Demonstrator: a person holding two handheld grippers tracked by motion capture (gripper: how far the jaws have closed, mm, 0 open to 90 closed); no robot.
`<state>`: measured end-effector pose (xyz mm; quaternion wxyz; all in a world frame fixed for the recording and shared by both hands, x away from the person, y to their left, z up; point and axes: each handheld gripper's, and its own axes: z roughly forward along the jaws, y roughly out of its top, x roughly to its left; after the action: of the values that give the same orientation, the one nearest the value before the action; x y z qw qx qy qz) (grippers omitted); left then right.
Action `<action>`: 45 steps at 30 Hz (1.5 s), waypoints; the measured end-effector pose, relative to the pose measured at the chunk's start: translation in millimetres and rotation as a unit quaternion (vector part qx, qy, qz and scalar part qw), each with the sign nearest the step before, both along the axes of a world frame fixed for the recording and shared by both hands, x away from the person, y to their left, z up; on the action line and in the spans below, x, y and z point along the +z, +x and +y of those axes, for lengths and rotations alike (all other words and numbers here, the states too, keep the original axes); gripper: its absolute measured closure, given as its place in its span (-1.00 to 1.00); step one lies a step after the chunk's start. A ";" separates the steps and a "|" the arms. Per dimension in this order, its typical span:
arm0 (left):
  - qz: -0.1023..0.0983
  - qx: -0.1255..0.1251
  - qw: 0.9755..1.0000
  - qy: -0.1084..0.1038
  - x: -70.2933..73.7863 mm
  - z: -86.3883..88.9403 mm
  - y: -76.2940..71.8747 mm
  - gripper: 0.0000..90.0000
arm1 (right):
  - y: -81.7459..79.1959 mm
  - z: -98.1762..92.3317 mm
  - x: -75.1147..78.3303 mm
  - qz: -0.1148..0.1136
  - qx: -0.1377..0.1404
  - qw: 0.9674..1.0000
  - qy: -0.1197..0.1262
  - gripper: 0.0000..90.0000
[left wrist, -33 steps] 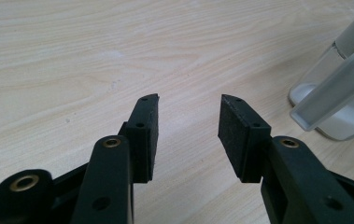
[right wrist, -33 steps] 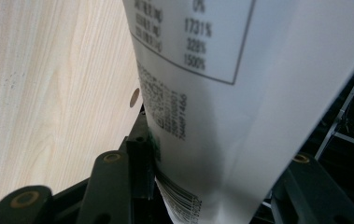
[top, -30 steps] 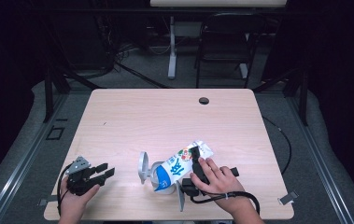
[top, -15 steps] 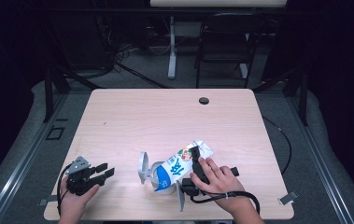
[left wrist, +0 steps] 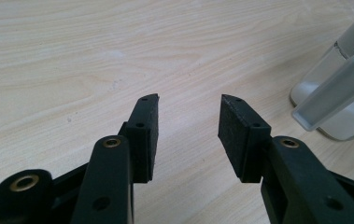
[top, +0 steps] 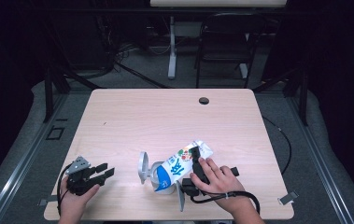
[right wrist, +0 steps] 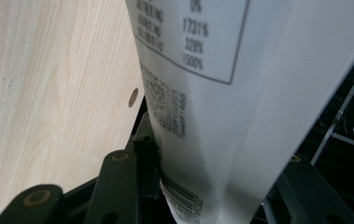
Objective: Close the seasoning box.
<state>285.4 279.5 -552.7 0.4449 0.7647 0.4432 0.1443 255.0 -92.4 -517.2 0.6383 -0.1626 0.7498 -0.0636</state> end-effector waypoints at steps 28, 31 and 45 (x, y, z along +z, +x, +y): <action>0.001 0.001 1.000 0.000 -0.7 -0.1 0.0 0.30 | -0.8 -0.3 -0.8 -0.007 0.005 1.000 -0.002 0.36; 0.001 0.000 1.000 0.001 -0.8 0.2 0.1 0.30 | -1.1 -0.2 -0.4 -0.009 0.004 1.000 -0.003 0.36; 0.003 0.001 1.000 0.000 -1.8 0.7 0.6 0.30 | -1.6 0.0 0.4 -0.012 0.002 1.000 -0.005 0.38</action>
<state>286.0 280.2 -554.5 0.4435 0.7648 0.4452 0.1421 253.5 -92.3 -516.8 0.6465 -0.1668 0.7413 -0.0683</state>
